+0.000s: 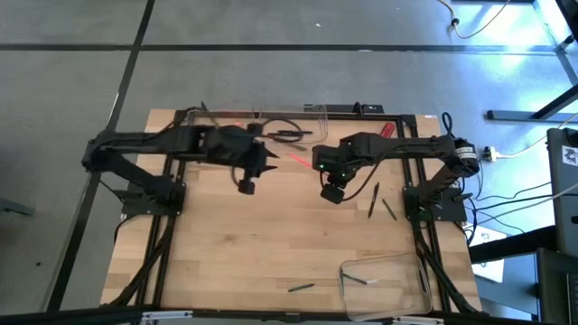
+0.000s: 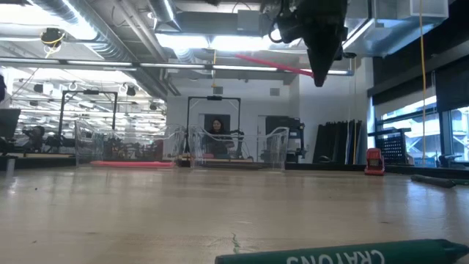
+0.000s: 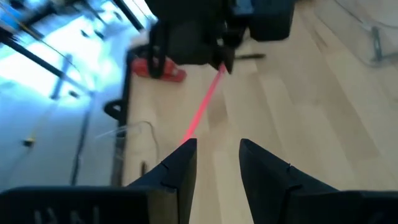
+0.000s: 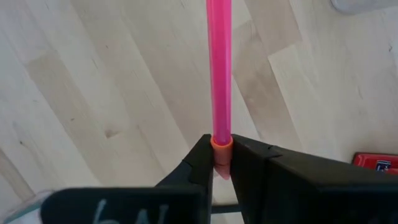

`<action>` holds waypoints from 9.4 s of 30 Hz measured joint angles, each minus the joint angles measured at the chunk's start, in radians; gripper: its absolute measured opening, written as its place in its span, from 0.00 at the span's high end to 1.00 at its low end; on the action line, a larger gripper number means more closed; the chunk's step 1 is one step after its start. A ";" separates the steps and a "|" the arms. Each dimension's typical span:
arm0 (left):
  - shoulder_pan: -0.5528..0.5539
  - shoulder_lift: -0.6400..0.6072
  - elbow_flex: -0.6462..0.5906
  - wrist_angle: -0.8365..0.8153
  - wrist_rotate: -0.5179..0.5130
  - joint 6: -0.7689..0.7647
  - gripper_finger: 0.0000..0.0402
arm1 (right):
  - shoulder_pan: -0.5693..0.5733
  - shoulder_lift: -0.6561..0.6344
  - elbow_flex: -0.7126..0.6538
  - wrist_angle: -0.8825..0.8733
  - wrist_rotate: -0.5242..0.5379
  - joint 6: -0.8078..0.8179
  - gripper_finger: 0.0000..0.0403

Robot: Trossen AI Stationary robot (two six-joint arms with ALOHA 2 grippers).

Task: Sort crayons/erasers/pens/pencils in bins
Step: Put the pink pencil into the top left transparent bin, then put the black pen into the top right transparent bin

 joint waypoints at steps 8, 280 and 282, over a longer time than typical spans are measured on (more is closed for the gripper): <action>0.040 0.174 0.103 -0.020 0.058 0.135 0.72 | 0.000 0.000 0.000 0.004 0.000 0.003 0.90; -0.378 -0.093 -0.359 0.234 -0.279 -0.695 0.74 | -0.290 -0.418 -0.957 0.521 -0.081 0.728 0.89; -0.378 -0.093 -0.359 0.234 -0.279 -0.682 0.74 | -0.291 -0.416 -0.929 0.507 -0.080 0.710 0.89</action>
